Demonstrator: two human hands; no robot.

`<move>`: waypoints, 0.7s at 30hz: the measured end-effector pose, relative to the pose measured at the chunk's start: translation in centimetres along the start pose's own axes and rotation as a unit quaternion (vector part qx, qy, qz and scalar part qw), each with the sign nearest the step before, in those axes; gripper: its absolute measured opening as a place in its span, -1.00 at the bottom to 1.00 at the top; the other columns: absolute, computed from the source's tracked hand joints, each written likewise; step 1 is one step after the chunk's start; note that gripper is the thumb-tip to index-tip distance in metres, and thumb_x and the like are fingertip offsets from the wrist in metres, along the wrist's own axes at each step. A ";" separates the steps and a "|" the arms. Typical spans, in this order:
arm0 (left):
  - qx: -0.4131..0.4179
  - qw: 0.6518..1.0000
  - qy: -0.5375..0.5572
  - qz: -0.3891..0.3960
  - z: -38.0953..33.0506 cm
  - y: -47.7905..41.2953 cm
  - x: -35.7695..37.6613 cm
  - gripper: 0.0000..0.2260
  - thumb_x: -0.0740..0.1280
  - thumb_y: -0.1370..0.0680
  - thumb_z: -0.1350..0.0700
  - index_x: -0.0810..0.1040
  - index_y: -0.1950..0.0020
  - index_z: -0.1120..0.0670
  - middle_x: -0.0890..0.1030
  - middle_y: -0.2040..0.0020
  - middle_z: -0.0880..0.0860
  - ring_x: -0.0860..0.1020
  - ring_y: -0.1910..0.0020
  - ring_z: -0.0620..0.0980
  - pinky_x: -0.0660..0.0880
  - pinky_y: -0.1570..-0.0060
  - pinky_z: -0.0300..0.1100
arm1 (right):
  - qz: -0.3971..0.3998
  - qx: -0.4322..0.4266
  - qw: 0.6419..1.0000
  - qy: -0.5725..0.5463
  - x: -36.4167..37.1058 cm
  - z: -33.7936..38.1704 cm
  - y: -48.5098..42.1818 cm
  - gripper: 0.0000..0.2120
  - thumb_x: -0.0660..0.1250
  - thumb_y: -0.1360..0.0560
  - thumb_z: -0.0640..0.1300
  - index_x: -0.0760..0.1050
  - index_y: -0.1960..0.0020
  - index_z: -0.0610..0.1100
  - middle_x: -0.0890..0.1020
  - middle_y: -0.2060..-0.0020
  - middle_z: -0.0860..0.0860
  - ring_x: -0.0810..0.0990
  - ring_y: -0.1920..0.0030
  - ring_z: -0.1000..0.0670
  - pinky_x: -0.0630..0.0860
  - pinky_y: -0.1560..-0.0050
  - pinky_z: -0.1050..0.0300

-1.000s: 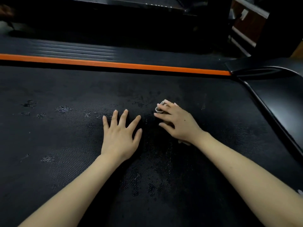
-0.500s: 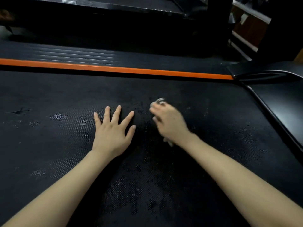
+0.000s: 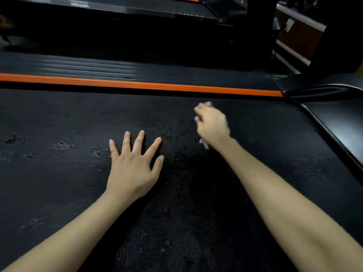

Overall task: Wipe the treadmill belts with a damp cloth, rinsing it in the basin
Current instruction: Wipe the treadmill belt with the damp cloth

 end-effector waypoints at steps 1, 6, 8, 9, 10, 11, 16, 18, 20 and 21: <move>0.001 1.000 0.000 -0.002 0.1 0.0 0.0 -0.35 -0.34 -0.44 -0.30 0.03 -0.52 -0.24 0.05 -0.57 0.07 -0.07 -0.53 0.20 -0.15 -0.43 0.27 | 0.000 -0.065 0.998 -0.018 0.7 2.1 0.9 -0.72 0.25 -0.48 -0.26 0.53 -0.18 -0.23 0.53 -0.25 -0.15 0.47 -0.24 -0.17 0.34 -0.24 0.06; 0.005 1.000 0.005 -0.002 0.2 0.0 0.0 -0.36 -0.33 -0.45 -0.31 0.04 -0.52 -0.25 0.05 -0.57 0.05 -0.07 -0.53 0.18 -0.16 -0.44 0.25 | 0.056 -0.192 0.979 -0.033 0.4 3.4 2.1 -0.58 0.27 -0.46 -0.28 0.47 -0.32 -0.15 0.49 -0.32 -0.05 0.43 -0.32 -0.08 0.24 -0.34 0.15; 0.004 1.000 0.005 0.000 0.3 0.1 0.1 -0.35 -0.36 -0.44 -0.31 0.00 -0.52 -0.26 0.02 -0.57 0.03 -0.10 -0.54 0.16 -0.19 -0.44 0.23 | 0.036 -0.103 0.994 -0.028 -0.8 -1.4 0.4 -0.54 0.25 -0.43 -0.33 0.48 -0.31 -0.11 0.50 -0.31 -0.04 0.46 -0.30 -0.06 0.28 -0.27 0.22; 0.002 1.000 0.007 -0.003 0.2 0.1 0.0 -0.35 -0.36 -0.44 -0.31 -0.01 -0.52 -0.26 0.01 -0.57 0.03 -0.11 -0.54 0.16 -0.20 -0.44 0.23 | 0.023 -0.029 0.999 -0.012 -1.4 -4.2 -0.6 -0.55 0.22 -0.44 -0.33 0.49 -0.30 -0.12 0.50 -0.30 -0.05 0.47 -0.27 -0.07 0.31 -0.24 0.22; 0.000 1.000 0.009 -0.006 0.1 0.1 0.0 -0.36 -0.36 -0.44 -0.30 -0.01 -0.52 -0.27 0.01 -0.57 0.03 -0.11 -0.53 0.17 -0.20 -0.44 0.23 | 0.014 0.043 0.999 0.010 -1.7 -6.7 -1.4 -0.60 0.20 -0.47 -0.32 0.50 -0.28 -0.14 0.51 -0.29 -0.08 0.50 -0.24 -0.10 0.35 -0.21 0.18; -0.002 1.000 0.010 -0.007 0.0 0.1 0.0 -0.36 -0.35 -0.44 -0.30 -0.01 -0.52 -0.26 0.01 -0.57 0.04 -0.11 -0.53 0.17 -0.21 -0.44 0.24 | 0.011 0.102 0.994 0.027 -1.8 -8.3 -2.1 -0.66 0.18 -0.50 -0.29 0.51 -0.24 -0.16 0.52 -0.25 -0.12 0.52 -0.18 -0.15 0.41 -0.18 0.11; -0.004 1.000 0.009 -0.004 -0.2 0.0 0.0 -0.35 -0.37 -0.44 -0.28 -0.02 -0.52 -0.25 0.01 -0.57 0.06 -0.11 -0.53 0.19 -0.20 -0.43 0.27 | -0.008 0.134 0.991 0.025 0.4 -3.0 -4.4 -0.76 0.17 -0.53 -0.15 0.53 -0.12 -0.12 0.48 -0.16 -0.14 0.53 -0.12 -0.21 0.50 -0.11 -0.06; -0.001 1.000 0.007 -0.005 -0.2 0.0 0.0 -0.35 -0.36 -0.44 -0.28 0.01 -0.52 -0.24 0.03 -0.57 0.07 -0.09 -0.53 0.20 -0.18 -0.42 0.28 | 0.013 0.048 0.999 0.014 2.2 1.5 -4.8 -0.76 0.18 -0.54 -0.15 0.52 -0.15 -0.12 0.47 -0.18 -0.11 0.50 -0.15 -0.18 0.49 -0.11 -0.06; 0.001 1.000 0.005 -0.004 -0.1 0.0 0.0 -0.35 -0.37 -0.44 -0.28 0.00 -0.52 -0.25 0.03 -0.57 0.06 -0.08 -0.53 0.20 -0.18 -0.43 0.28 | 0.037 -0.028 0.999 0.006 3.1 4.5 -4.7 -0.72 0.16 -0.57 -0.15 0.48 -0.23 -0.16 0.43 -0.30 -0.09 0.40 -0.28 -0.17 0.41 -0.22 -0.05; 0.002 1.000 0.006 -0.003 0.0 0.0 0.0 -0.35 -0.38 -0.44 -0.28 0.00 -0.52 -0.26 0.03 -0.57 0.05 -0.09 -0.53 0.19 -0.18 -0.43 0.27 | 0.047 -0.051 0.998 0.004 2.9 4.8 -4.7 -0.70 0.16 -0.58 -0.17 0.46 -0.28 -0.17 0.39 -0.36 -0.08 0.34 -0.34 -0.15 0.36 -0.28 -0.05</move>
Point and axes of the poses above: each hand's wrist, its own y-axis away from the middle knuckle, its own x-axis out of the palm, z = x × y, the point moved 5 cm from there along -y, towards the middle knuckle
